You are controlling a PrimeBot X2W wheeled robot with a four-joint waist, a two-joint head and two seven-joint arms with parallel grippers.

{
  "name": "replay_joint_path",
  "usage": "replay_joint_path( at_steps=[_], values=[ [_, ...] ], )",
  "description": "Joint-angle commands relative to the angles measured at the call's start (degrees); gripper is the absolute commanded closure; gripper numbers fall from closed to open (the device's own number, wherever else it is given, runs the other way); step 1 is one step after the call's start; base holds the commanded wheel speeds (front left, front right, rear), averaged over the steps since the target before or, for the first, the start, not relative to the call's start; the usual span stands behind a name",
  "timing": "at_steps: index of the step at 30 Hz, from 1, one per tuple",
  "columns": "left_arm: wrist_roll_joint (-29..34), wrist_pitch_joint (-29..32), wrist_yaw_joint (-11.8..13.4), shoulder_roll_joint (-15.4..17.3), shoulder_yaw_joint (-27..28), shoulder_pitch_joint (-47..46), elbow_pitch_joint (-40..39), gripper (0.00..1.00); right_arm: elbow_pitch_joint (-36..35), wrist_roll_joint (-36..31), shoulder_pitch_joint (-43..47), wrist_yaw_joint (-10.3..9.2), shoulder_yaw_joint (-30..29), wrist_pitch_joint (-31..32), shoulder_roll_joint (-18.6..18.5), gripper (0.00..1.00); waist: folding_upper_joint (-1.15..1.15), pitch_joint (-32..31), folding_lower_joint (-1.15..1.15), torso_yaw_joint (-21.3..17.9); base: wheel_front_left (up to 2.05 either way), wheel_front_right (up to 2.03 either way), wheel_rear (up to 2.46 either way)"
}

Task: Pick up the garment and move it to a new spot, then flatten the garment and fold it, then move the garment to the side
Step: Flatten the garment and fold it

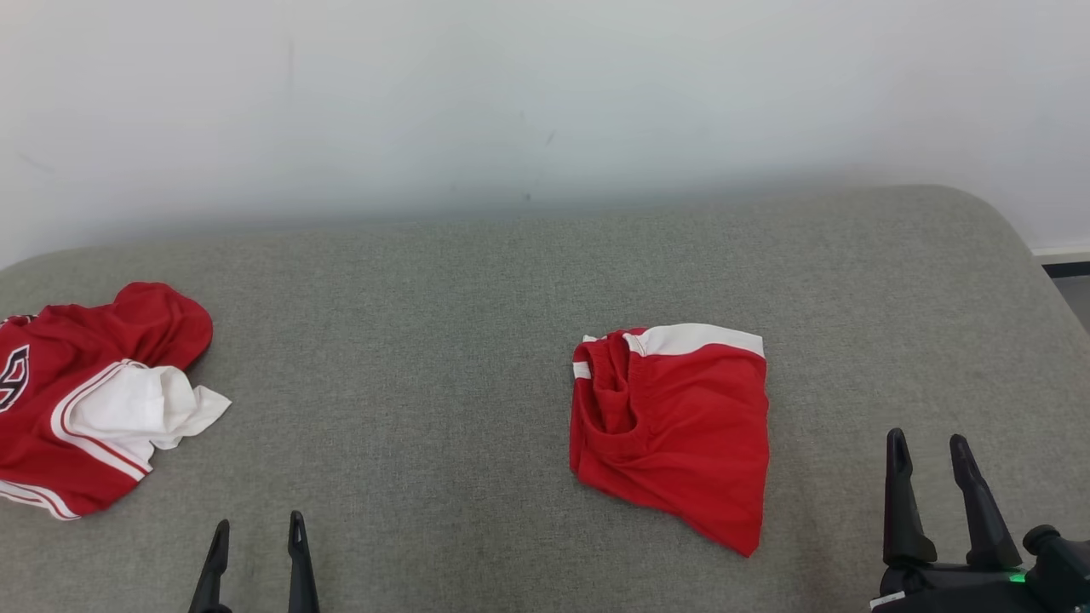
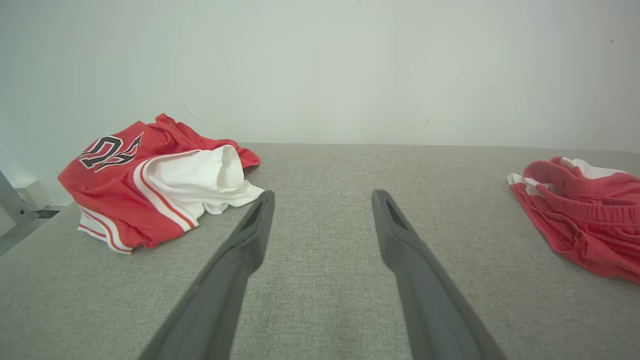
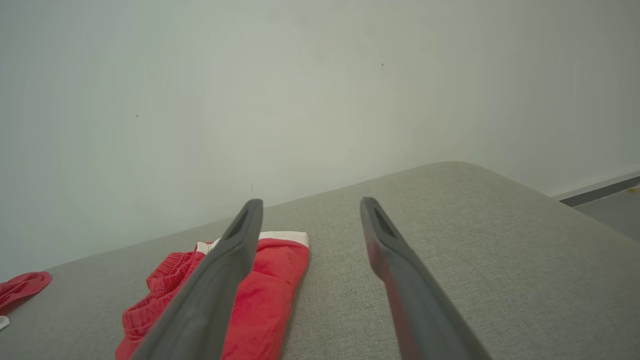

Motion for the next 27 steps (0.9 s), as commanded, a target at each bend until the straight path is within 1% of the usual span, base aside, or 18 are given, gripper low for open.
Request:
replay_joint_path(
  at_steps=[1, 6, 12, 27],
  values=[
    [0.2, -0.1, 0.0, 0.0, 0.1, 0.4, 0.1, 0.0, 0.1, -0.5, 0.3, 0.08, 0.2, 0.0, 0.1, 0.0, 0.0, -0.1, 0.01, 0.1, 0.0, 0.0, 0.0],
    [0.3, -0.1, -0.2, 0.0, -0.1, 0.2, 0.5, 0.0, 1.4, -1.3, 0.2, 0.08, 1.5, 0.0, -0.8, 0.0, 0.0, -0.2, 0.01, 0.5, 0.0, 0.0, 0.0],
    [0.2, -0.1, -0.2, 0.0, -0.1, 0.0, 0.9, 0.0, 2.2, -2.0, 0.3, 0.08, 2.3, 0.0, -0.7, 0.0, 0.0, -0.3, 0.01, 0.7, 0.0, 0.0, 0.0],
    [0.3, -0.1, -0.1, 0.0, -0.2, -0.2, 1.5, 0.0, 4.6, -0.4, 0.2, 0.08, 5.4, 0.0, -1.4, 0.0, 0.0, 0.1, 0.01, 1.0, 0.0, 0.0, 0.0]
  ],
)
